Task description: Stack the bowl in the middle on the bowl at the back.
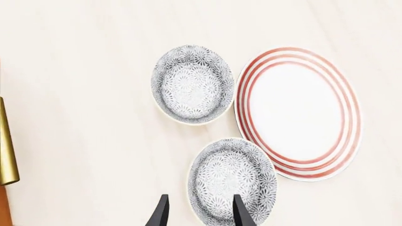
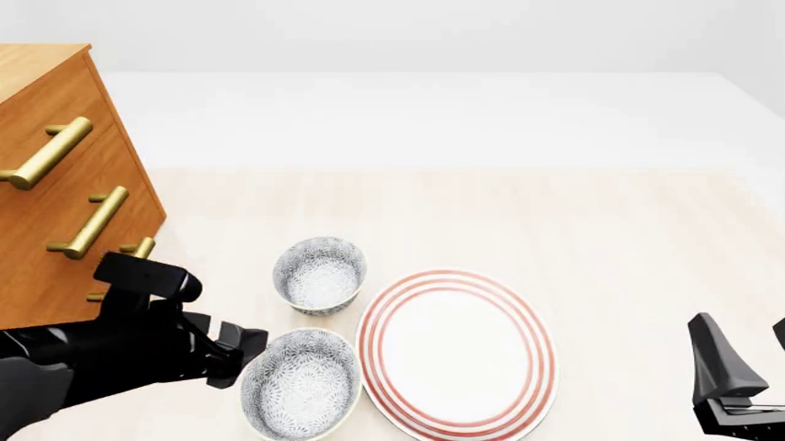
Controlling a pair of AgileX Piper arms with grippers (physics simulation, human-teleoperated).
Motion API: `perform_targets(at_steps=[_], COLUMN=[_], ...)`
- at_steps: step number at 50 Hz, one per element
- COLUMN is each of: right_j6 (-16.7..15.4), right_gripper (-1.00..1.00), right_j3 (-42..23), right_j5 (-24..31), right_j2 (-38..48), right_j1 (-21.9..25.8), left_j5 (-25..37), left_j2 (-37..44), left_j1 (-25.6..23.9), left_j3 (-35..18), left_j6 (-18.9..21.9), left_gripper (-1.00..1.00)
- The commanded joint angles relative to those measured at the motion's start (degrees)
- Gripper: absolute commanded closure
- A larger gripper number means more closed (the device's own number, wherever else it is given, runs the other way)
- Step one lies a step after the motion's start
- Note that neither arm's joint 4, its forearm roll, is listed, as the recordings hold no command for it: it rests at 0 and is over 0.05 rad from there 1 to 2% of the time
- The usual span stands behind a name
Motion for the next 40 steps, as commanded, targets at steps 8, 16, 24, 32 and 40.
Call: perform_targets(at_steps=[8,16,24,32,40], right_j6=[0.14,0.23,0.37,0.40,0.40], right_gripper=[-1.00,-1.00,-1.00,-1.00,-1.00], right_j3=[0.03,0.05,0.07,0.06,0.06], right_j5=[0.72,0.43,-0.47,-1.25,-1.56], right_j2=[-0.65,-0.35,0.59,1.36,1.68], right_j1=[-0.05,-0.06,-0.12,-0.15,-0.16], left_j5=[-11.75,-15.17,-17.85,-19.95,-22.53], left_j2=[12.00,15.81,18.53,20.70,22.55], left_j1=[-2.55,-2.14,-1.81,-0.60,-0.29], left_j3=[3.80,4.56,5.47,6.17,7.41], left_j6=[-1.10,-0.72,-0.45,0.45,0.41], left_gripper=[-1.00,-1.00,-1.00,-1.00,-1.00])
